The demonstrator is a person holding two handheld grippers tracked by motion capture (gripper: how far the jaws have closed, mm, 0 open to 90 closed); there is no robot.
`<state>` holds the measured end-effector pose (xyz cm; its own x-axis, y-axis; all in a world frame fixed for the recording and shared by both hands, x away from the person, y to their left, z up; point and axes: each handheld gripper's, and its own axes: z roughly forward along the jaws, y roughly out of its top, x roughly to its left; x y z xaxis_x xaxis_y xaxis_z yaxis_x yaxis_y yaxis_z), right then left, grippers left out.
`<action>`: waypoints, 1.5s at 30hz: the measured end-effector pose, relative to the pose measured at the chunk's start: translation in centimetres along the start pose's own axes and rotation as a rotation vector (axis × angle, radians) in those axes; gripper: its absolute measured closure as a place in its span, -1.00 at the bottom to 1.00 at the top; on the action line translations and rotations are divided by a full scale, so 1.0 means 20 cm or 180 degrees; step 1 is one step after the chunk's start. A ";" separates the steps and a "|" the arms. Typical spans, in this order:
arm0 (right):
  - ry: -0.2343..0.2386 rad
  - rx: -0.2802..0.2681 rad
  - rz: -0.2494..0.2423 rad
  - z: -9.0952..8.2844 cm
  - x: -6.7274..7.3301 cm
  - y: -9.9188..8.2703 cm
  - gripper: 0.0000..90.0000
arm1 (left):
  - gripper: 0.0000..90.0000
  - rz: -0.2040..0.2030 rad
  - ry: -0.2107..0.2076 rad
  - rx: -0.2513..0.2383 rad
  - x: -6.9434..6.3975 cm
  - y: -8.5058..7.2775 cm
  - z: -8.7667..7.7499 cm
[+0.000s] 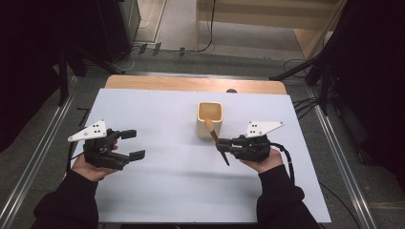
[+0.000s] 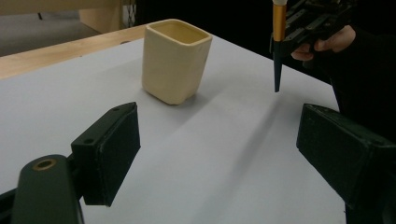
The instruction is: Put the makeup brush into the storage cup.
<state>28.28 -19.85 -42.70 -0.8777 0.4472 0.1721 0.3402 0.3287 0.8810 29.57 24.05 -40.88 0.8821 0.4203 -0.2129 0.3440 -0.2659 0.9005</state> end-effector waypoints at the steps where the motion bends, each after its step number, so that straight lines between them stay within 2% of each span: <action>1: 0.0000 0.0000 0.0000 0.00 0.00 0.00 0.77 | -0.69 0.0007 -0.0018 0.0000 0.00 0.01 0.01; 2: 0.0010 0.0000 -0.0004 0.00 0.00 0.00 0.77 | -0.69 0.0002 -0.0067 0.0005 -0.01 0.02 0.02; 7: 0.0037 -0.0013 -0.0028 0.02 0.02 0.01 0.77 | -0.69 0.0094 -0.0131 0.0045 -0.04 0.06 0.06; 16: 0.0072 -0.0046 -0.0045 0.04 0.03 0.02 0.77 | -0.69 0.0178 -0.0272 0.0046 -0.08 0.13 0.14; 31: 0.0177 -0.0051 -0.0099 0.11 0.07 0.04 0.77 | -0.68 0.0247 -0.0442 0.0063 -0.14 0.19 0.28; 42: 0.0259 -0.0067 -0.0119 0.17 0.09 0.06 0.77 | -0.68 0.0307 -0.0578 0.0048 -0.19 0.20 0.36; 45: 0.0294 -0.0086 -0.0124 0.20 0.10 0.06 0.77 | -0.68 0.0286 -0.0598 0.0050 -0.19 0.20 0.38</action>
<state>28.33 -15.19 -43.00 -0.9179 0.3554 0.1764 0.2972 0.3214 0.8991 30.02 14.74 -39.42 0.9534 0.2255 -0.2003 0.2650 -0.3091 0.9133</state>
